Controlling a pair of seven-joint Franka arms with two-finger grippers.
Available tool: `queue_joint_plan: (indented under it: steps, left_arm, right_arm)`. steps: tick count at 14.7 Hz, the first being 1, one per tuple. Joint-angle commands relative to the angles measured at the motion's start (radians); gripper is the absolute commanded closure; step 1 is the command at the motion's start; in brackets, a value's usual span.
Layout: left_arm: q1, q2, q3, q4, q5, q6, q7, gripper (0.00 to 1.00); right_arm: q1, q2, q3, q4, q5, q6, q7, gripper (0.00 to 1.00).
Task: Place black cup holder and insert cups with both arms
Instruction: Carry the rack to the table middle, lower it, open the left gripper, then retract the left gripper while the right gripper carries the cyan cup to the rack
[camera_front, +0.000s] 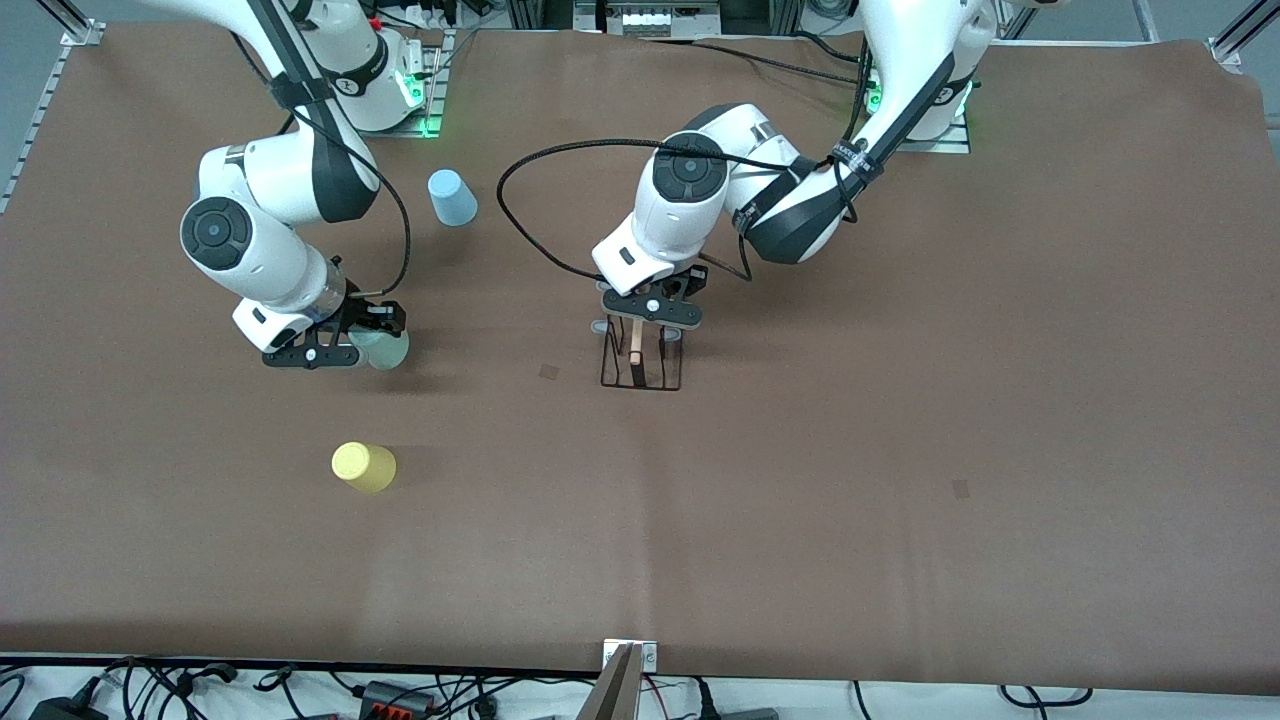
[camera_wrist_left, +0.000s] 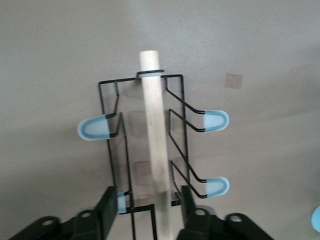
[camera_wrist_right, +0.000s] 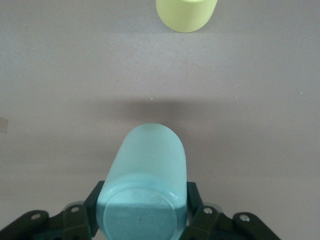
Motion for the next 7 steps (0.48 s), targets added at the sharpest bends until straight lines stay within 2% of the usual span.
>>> queue_joint_plan:
  steps: [1, 2, 5, 7]
  left_arm:
    - [0.04, -0.063, 0.008, 0.014, 0.07, -0.117, 0.021, 0.0]
    - [0.077, -0.092, 0.005, 0.014, 0.099, -0.164, 0.081, 0.0]
    - [0.187, -0.165, 0.007, 0.017, 0.102, -0.282, 0.196, 0.0]
    - [0.264, -0.2, 0.004, 0.017, 0.104, -0.345, 0.205, 0.0]
  right_arm:
    - [0.028, -0.057, 0.013, 0.002, 0.012, -0.048, 0.109, 0.59]
    - [0.044, -0.08, 0.031, 0.002, 0.012, -0.077, 0.189, 0.62]
    - [0.094, -0.152, 0.117, 0.001, 0.012, -0.131, 0.469, 0.63]
    - [0.107, -0.178, 0.22, 0.01, 0.058, -0.13, 0.653, 0.63]
